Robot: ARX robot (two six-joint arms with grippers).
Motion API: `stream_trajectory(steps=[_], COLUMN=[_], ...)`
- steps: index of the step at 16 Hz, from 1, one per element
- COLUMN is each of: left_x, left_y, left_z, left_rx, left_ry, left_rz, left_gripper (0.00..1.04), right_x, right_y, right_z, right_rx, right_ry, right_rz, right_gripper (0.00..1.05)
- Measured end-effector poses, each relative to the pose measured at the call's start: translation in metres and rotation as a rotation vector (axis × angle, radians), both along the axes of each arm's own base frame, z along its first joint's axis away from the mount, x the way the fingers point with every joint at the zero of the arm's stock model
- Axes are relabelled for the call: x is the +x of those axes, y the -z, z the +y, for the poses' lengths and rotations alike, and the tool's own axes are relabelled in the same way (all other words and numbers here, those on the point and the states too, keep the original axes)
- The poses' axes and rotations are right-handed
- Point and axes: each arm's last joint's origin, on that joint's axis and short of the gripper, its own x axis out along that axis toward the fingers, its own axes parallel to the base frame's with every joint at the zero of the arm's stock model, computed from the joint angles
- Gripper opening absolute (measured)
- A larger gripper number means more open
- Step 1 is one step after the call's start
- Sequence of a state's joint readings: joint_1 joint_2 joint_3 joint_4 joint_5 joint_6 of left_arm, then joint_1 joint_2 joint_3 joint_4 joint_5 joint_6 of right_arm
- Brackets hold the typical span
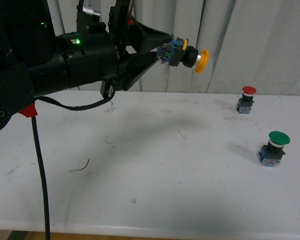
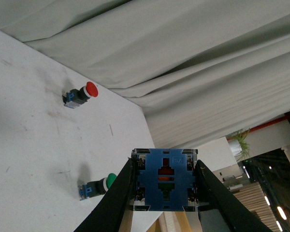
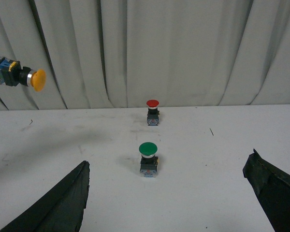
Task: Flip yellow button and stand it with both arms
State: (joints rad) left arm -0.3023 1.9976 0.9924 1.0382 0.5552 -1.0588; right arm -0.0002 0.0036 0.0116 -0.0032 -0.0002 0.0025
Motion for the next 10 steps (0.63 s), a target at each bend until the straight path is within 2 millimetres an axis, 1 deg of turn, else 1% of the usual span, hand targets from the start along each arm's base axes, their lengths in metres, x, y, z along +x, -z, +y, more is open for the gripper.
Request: stream_trajectory(steps=[3, 4, 5, 6, 7, 8, 9, 10], left_x=[0.0, 0.0, 0.0, 0.0, 0.001, 0.002, 0.002, 0.003], left_y=[0.003, 0.006, 0.006, 0.006, 0.006, 0.006, 0.006, 0.005], left_z=[-0.002, -0.002, -0.002, -0.002, 0.0, 0.002, 0.004, 0.006], left_rx=[-0.008, -0.003, -0.002, -0.002, -0.001, -0.002, -0.003, -0.006], left_ry=[0.003, 0.003, 0.005, 0.004, 0.0, -0.007, -0.011, -0.018], left_rz=[0.016, 0.03, 0.035, 0.034, 0.036, 0.036, 0.033, 0.028], left_gripper=[0.3, 0.3, 0.3, 0.3, 0.3, 0.3, 0.3, 0.3], right_x=[0.0, 0.003, 0.01, 0.022, 0.037, 0.055, 0.08, 0.11], right_y=[-0.001, -0.013, -0.021, -0.025, -0.04, -0.063, -0.09, -0.103], right_z=[0.0, -0.002, -0.006, -0.007, -0.011, -0.017, -0.023, -0.026], right_rx=[0.006, 0.06, 0.139, 0.212, 0.259, 0.283, 0.298, 0.352], right_ry=[-0.008, -0.108, -0.197, -0.31, -0.374, -0.384, -0.415, -0.445], right_rz=[-0.007, -0.119, -0.168, -0.161, -0.193, -0.271, -0.362, -0.396], right_gripper=[0.98, 0.98, 0.98, 0.98, 0.98, 0.98, 0.98, 0.98])
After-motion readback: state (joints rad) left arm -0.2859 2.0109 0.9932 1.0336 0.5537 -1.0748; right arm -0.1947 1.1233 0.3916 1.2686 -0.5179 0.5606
